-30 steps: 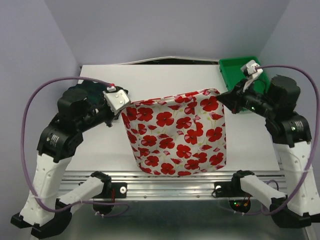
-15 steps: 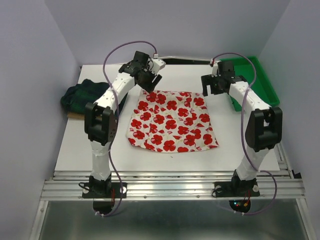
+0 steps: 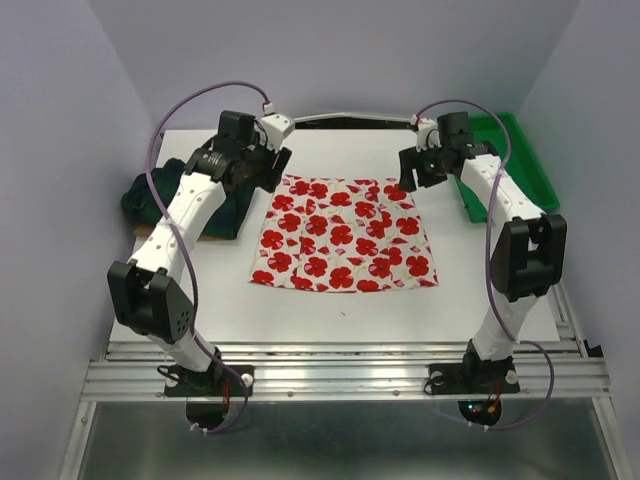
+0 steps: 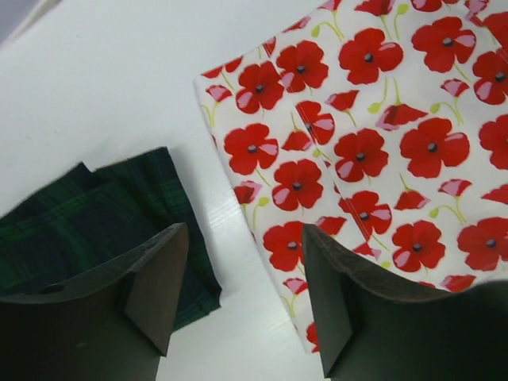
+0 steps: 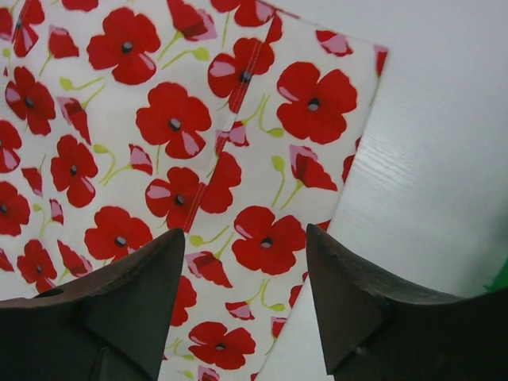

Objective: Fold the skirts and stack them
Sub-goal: Move the skirt to the center of the board, then fold the skirt

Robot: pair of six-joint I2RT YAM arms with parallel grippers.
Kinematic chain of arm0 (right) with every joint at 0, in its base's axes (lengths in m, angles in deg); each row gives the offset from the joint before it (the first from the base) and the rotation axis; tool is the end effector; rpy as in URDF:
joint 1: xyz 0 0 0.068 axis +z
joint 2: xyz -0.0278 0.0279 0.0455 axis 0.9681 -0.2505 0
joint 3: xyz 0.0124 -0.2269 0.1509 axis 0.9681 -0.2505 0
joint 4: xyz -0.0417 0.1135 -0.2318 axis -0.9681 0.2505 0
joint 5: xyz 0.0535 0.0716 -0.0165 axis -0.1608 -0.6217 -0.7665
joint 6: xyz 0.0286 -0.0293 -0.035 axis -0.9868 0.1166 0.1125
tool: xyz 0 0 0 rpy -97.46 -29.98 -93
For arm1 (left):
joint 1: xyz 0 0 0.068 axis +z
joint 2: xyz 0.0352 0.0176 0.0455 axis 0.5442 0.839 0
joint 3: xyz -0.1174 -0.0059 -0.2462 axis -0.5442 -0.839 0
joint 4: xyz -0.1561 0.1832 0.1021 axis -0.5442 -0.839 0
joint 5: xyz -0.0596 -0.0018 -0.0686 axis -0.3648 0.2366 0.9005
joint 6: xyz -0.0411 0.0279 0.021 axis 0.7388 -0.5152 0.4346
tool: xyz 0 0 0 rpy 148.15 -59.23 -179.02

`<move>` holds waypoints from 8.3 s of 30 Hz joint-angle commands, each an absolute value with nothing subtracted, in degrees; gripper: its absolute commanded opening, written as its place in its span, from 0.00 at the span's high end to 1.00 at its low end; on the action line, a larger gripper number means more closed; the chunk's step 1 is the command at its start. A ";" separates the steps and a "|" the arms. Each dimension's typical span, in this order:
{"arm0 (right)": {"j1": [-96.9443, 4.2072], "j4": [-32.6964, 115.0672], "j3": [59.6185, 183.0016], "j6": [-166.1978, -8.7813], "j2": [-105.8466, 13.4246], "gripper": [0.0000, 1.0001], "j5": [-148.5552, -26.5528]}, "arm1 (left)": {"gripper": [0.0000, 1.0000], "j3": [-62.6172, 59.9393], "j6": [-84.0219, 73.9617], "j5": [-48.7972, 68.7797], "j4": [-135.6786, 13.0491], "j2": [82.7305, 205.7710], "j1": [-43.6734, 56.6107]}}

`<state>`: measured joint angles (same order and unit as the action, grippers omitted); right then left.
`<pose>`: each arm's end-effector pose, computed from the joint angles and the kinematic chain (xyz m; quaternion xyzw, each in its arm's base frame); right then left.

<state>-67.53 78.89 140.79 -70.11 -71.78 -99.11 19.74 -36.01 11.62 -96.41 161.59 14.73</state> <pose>0.4115 0.0694 0.2940 -0.2056 0.9048 0.1489 0.3420 0.3485 -0.1214 0.3808 0.3210 0.8133 -0.0707 0.4800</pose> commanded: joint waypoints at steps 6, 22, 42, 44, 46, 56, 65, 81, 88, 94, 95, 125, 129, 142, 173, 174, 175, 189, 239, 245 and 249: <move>-66.09 85.50 142.36 -62.05 -79.29 0.41 -103.65 | 0.41 6.04 -33.40 17.36 -98.13 158.75 15.39; -53.90 75.38 104.39 -56.50 -66.04 0.61 -87.90 | 0.62 -0.74 -32.52 25.28 -94.89 174.39 15.48; -52.19 75.74 121.95 -72.16 -57.68 0.52 -110.15 | 0.45 42.08 -39.72 26.17 -100.51 202.10 8.27; -55.96 76.18 123.71 -69.35 -59.07 0.52 -108.22 | 0.41 40.06 -39.20 25.90 -97.88 199.03 8.88; -56.60 76.10 123.99 -65.06 -60.48 0.53 -104.19 | 0.38 36.80 -39.11 25.90 -95.51 194.37 9.94; -56.60 71.88 119.06 -61.25 -68.66 0.58 -102.68 | 0.37 29.77 -42.44 25.37 -96.64 186.62 11.70; -59.05 71.35 137.06 -59.41 -74.10 0.59 -100.31 | 0.46 44.97 -44.47 29.06 -98.40 194.96 17.14; -65.39 69.95 160.46 -49.04 -95.99 0.55 -98.11 | 0.48 52.62 -44.73 25.46 -95.67 205.60 17.67; -67.41 74.77 157.74 -45.61 -96.88 0.52 -103.11 | 0.46 52.53 -44.73 25.37 -96.03 206.39 18.55; -68.46 77.85 157.03 -44.03 -97.66 0.51 -106.19 | 0.42 52.70 -44.82 25.29 -97.43 207.53 18.73; -68.46 78.64 157.47 -43.76 -98.02 0.51 -106.45 | 0.41 52.79 -44.82 25.20 -97.61 207.71 18.73; -68.46 78.83 155.01 -46.30 -96.97 0.99 -106.81 | 1.00 57.34 -50.27 24.93 -107.53 211.31 19.87; -68.46 75.23 155.10 -50.61 -95.22 0.99 -106.90 | 1.00 62.63 -49.13 24.15 -105.35 210.80 20.66; -68.46 70.74 163.54 -53.87 -91.52 0.99 -104.43 | 1.00 61.15 -48.95 21.33 -95.59 200.25 21.19; -68.46 55.45 94.20 -21.08 -47.31 0.12 -111.47 | 0.79 -21.20 -55.48 32.49 -90.50 146.36 2.66; -68.46 55.01 93.84 -21.87 -47.05 0.04 -110.68 | 0.66 -22.34 -54.50 32.58 -89.62 146.45 1.34; -68.46 55.09 94.01 -22.75 -47.13 0.02 -109.37 | 0.58 -23.40 -53.88 31.19 -88.83 146.63 -0.33; -68.46 73.10 112.81 -37.69 -52.10 0.22 -115.24 | 0.41 -15.94 -49.58 27.57 -89.97 149.07 0.18; -39.21 76.99 119.61 -67.49 -61.46 0.51 -102.52 | 0.30 -20.25 11.69 27.05 -60.87 153.83 25.06; -32.18 75.57 117.84 -68.63 -63.12 0.51 -97.59 | 0.19 -20.42 12.83 24.15 -59.99 157.78 25.32; -29.80 74.61 116.78 -69.25 -63.92 0.52 -94.68 | 0.19 -19.72 13.27 24.49 -59.73 161.03 25.76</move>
<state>-31.55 78.19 117.62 -67.90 -64.17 -99.31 -20.56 11.73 25.61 -61.75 159.21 25.29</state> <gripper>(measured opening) 0.485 0.812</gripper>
